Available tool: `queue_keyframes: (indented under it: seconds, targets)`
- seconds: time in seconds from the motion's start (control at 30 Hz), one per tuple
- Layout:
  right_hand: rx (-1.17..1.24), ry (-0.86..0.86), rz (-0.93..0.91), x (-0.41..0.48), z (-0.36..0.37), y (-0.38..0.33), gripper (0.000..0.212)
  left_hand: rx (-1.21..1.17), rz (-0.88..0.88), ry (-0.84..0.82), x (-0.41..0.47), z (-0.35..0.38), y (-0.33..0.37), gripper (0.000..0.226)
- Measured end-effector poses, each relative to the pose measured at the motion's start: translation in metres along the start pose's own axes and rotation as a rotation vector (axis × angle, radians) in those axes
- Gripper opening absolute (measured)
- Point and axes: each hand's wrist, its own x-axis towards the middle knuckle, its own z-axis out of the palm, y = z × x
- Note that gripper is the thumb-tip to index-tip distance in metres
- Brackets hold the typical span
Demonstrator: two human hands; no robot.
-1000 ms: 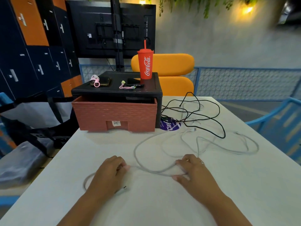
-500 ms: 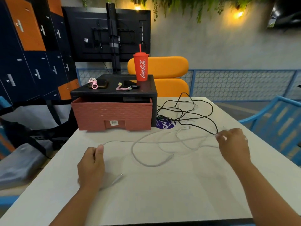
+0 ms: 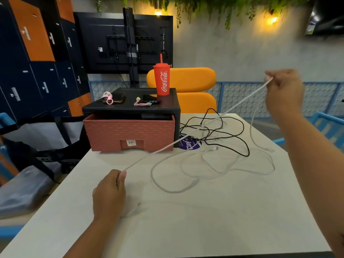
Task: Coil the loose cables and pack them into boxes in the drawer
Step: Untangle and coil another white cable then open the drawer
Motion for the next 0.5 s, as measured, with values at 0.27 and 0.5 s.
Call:
queue_keyframes:
  seconds: [0.27, 0.5]
  targets:
    - [-0.233, -0.438, 0.199, -0.001, 0.043, 0.051, 0.047, -0.395, -0.276, 0.045, 0.018, -0.013, 0.028, 0.037]
    - [0.011, -0.792, 0.114, -0.059, 0.071, -0.014, 0.049, -0.756, -0.253, -0.200, 0.037, -0.011, 0.084, 0.029]
